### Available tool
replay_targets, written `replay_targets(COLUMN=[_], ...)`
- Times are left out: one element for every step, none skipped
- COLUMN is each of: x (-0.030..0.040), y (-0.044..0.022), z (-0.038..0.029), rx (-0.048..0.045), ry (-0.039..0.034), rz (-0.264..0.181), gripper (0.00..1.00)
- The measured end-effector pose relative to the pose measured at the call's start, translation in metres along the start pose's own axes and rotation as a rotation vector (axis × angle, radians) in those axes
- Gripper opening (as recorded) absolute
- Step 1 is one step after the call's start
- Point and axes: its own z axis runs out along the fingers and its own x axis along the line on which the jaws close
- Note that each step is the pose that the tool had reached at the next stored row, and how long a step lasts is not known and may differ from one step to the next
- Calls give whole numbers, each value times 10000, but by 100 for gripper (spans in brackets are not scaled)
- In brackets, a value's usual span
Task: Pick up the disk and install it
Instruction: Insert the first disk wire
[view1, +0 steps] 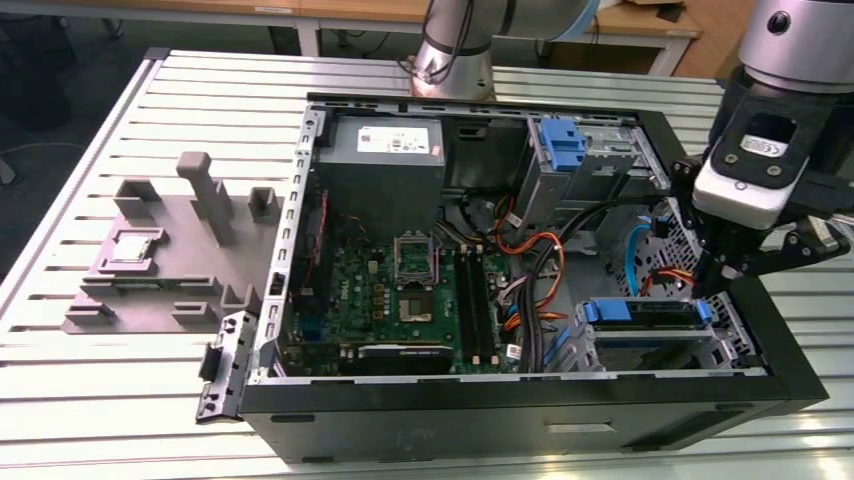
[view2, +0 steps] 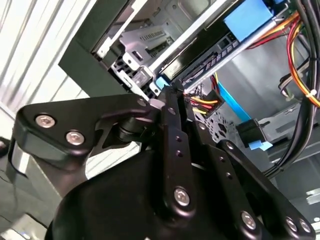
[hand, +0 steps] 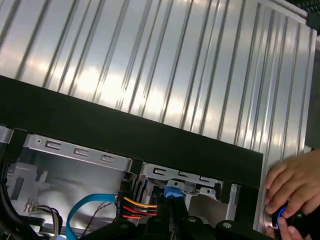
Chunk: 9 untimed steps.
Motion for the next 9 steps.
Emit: replay_targets(x=[0,1,1,2,2,3,3,4,4], y=[0,0,-1,-1,-1,-1,-1,-1,-2], z=[2,3,5,7,9,11,13,15,17], rx=[46,90,134,175,221,263,307,349,387], ry=[-17,-33,-49,-66,-82,-99,-115,-130,-143], rz=[168,329,486,640,811,966,1126,1277,1416], gripper=[17,17,17,17,17,17,17,17,17])
